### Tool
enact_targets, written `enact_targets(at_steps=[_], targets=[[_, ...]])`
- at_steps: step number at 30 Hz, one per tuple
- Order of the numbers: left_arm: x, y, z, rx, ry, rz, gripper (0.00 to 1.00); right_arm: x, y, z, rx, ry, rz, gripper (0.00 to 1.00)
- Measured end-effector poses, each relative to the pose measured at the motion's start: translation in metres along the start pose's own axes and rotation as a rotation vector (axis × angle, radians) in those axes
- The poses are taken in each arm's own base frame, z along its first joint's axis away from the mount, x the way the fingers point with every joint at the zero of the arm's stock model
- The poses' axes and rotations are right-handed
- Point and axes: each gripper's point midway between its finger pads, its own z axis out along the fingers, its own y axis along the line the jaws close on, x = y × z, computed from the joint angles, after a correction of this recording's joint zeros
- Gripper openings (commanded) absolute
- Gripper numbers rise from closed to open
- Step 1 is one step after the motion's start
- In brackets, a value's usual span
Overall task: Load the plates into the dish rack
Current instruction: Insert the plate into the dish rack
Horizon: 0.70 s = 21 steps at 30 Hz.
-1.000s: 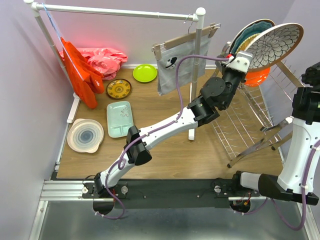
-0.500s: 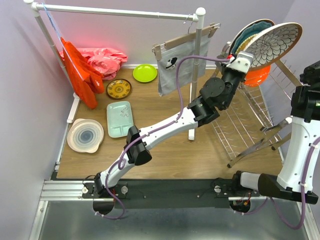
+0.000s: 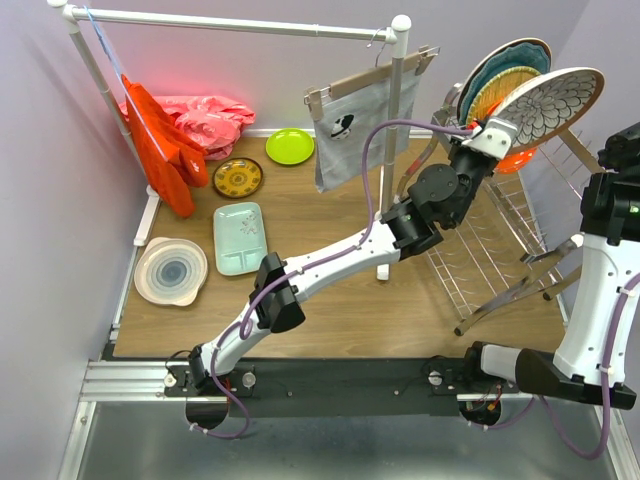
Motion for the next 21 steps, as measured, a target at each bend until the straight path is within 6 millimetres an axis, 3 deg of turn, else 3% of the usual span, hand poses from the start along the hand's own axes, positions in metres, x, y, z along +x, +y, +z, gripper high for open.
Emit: enact_targets(at_steps=[21], targets=[[0.0107, -0.0088, -0.0052, 0.015, 0.020, 0.046, 0.00, -0.0040, -0.0030, -0.0024, 0.001, -0.004, 0.008, 1.00]])
